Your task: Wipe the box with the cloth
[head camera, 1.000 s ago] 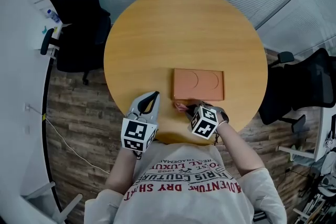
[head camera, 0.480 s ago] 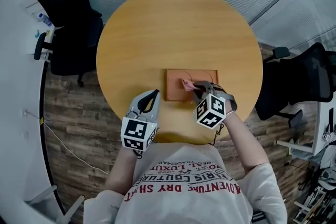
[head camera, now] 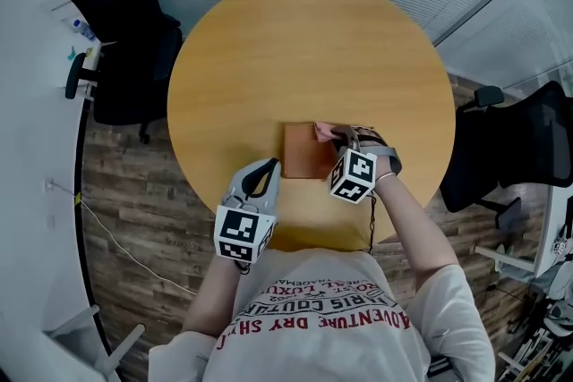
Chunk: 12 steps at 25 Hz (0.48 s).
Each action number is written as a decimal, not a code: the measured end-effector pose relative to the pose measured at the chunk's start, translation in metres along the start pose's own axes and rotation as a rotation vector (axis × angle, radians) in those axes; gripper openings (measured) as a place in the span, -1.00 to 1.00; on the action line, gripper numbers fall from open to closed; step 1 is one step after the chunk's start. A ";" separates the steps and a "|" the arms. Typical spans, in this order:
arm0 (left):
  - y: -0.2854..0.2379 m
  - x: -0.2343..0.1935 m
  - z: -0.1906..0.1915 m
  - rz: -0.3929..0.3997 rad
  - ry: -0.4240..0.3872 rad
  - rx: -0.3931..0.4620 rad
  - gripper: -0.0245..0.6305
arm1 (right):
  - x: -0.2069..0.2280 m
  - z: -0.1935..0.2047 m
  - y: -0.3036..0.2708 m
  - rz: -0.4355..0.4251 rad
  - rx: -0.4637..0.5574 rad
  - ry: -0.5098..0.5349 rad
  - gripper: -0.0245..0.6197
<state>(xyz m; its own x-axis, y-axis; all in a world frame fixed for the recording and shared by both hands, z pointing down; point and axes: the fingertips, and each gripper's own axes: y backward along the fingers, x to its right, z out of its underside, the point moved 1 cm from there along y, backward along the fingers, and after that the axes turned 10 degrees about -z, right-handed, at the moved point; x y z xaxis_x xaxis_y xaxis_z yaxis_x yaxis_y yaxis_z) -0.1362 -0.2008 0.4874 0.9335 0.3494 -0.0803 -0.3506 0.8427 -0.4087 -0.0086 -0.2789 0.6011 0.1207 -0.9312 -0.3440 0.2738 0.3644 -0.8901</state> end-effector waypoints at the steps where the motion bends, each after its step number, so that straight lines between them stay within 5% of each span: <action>1: -0.001 0.001 0.001 -0.004 0.004 -0.005 -0.90 | 0.000 0.001 -0.003 -0.011 0.003 -0.004 -0.84; 12: -0.003 0.001 0.016 -0.034 0.020 -0.041 -0.90 | -0.026 0.005 -0.017 -0.124 -0.006 0.017 -0.84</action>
<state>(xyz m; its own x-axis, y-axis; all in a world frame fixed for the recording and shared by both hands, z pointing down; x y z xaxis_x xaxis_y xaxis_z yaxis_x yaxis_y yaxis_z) -0.1349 -0.1964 0.5031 0.9463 0.3122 -0.0836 -0.3155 0.8362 -0.4485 -0.0120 -0.2607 0.6265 0.0696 -0.9692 -0.2361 0.2796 0.2461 -0.9280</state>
